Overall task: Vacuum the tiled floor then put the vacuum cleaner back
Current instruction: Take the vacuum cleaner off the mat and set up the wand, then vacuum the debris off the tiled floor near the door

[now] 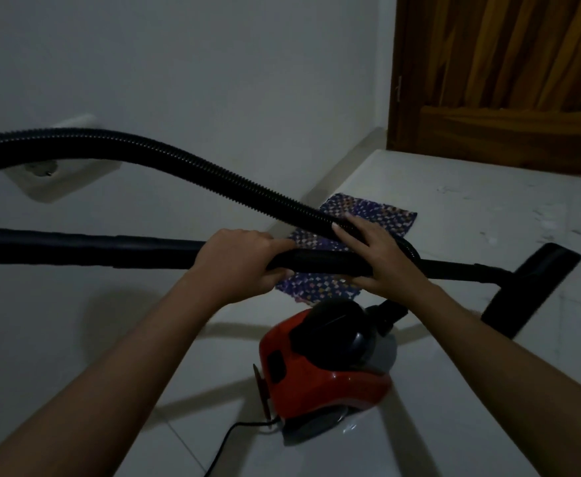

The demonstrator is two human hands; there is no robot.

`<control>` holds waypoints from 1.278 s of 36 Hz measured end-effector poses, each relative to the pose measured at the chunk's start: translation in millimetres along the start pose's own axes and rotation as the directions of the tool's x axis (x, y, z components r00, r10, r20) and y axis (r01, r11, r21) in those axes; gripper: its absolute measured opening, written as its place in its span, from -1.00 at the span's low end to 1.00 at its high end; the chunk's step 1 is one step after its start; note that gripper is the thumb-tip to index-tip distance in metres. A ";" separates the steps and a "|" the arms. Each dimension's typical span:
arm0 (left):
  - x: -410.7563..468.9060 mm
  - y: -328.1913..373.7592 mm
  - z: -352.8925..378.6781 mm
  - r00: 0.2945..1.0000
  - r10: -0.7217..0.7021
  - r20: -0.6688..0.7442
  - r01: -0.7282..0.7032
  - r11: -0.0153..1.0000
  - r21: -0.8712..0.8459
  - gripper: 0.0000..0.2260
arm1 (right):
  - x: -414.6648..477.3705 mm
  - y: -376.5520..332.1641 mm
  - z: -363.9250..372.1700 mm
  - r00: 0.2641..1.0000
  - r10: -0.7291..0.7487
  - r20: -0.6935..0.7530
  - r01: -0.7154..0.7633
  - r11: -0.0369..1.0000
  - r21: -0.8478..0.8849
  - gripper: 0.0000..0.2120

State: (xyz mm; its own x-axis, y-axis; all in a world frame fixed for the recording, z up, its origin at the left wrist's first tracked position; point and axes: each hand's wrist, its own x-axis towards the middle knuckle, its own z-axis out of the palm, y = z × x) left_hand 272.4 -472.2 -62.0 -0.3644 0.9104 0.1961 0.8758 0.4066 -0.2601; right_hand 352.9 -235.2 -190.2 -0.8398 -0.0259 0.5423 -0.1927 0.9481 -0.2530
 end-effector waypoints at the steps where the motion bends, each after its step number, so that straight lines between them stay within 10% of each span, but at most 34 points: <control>1: 1.8 2.0 -1.1 1.000 -0.017 0.014 0.017 1.000 -0.008 -0.60 | -3.3 -0.9 0.7 1.000 0.014 -0.026 -0.014 1.000 -0.010 -0.19; 23: 57.0 86.2 52.6 0.968 0.017 0.250 0.030 0.983 -0.184 -0.69 | -95.0 70.7 34.2 0.981 0.177 0.077 -0.180 0.983 0.036 -0.55; 33: 76.9 58.6 45.4 0.675 0.172 0.717 0.097 0.943 -0.317 -0.42 | -99.6 69.1 29.9 0.957 0.141 0.253 -0.187 0.968 0.168 -0.42; 41: 81.5 96.5 -0.2 0.535 0.150 0.831 0.690 0.489 -0.533 -0.50 | -132.3 22.7 -15.1 0.873 0.409 0.264 -0.463 0.865 0.193 -0.45; 46: 67.6 144.4 -30.4 0.446 0.124 0.886 0.870 0.173 -0.462 -0.62 | -139.7 -32.3 -65.8 0.630 0.652 0.422 -0.768 0.440 0.466 -0.28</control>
State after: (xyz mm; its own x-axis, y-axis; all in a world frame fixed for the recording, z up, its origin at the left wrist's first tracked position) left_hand 383.9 -354.3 -57.5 -0.3345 0.5245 -0.7829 -0.0192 0.8268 0.5621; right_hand 509.9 -241.3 -205.1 -0.8691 0.4675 -0.1615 0.3232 0.2897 -0.9009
